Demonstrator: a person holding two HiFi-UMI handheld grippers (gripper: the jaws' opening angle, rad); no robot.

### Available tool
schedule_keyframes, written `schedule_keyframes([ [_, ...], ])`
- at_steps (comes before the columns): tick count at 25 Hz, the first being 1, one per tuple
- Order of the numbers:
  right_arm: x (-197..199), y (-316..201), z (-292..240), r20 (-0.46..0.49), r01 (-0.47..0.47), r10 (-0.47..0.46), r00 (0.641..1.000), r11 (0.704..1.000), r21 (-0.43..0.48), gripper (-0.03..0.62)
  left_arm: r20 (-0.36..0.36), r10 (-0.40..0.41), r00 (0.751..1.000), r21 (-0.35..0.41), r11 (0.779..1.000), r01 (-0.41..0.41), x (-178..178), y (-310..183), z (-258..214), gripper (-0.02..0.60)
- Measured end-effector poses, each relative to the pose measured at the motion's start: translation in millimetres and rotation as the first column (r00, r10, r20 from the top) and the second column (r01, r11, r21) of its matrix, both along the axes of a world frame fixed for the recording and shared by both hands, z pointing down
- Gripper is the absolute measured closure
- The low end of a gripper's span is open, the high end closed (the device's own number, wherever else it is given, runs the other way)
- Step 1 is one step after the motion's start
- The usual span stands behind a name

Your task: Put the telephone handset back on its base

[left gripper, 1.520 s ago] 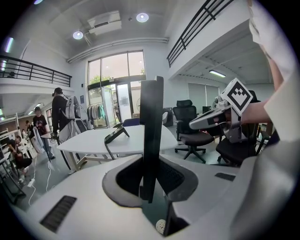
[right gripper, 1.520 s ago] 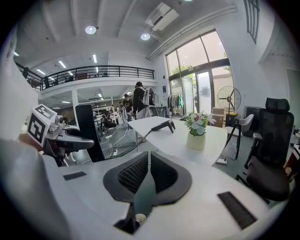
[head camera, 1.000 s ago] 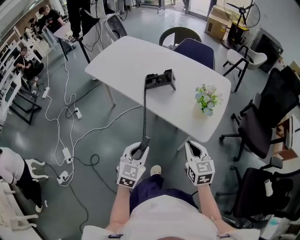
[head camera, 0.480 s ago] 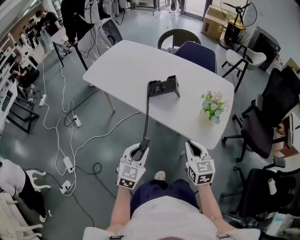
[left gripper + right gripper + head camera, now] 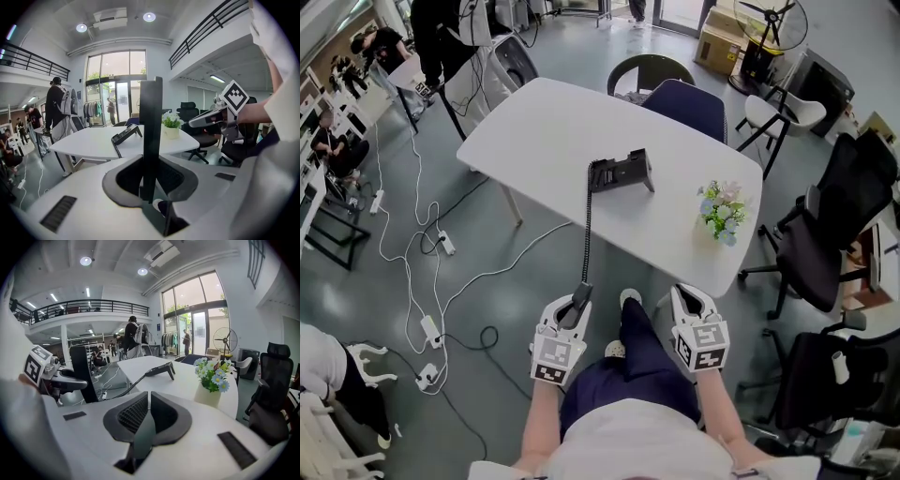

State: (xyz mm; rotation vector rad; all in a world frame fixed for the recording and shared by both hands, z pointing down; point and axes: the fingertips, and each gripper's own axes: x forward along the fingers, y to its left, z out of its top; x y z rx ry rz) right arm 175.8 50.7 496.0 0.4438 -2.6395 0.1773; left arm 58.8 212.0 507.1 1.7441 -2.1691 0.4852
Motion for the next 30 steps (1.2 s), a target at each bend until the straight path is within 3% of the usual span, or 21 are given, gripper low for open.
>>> schedule_keyframes([
  [17,-36,-25,6,0.009,0.008,-0.007,1.0,1.0,-0.026,0.553,-0.019,0.014,1.0,-0.004,1.0,-0.014,-28,-32,0,0.497],
  [30,-111,-75,13,-0.014,0.032,-0.032,0.999,0.998,-0.049,0.553,-0.044,0.035,0.998,-0.049,0.998,-0.037,-91,-90,13,0.497],
])
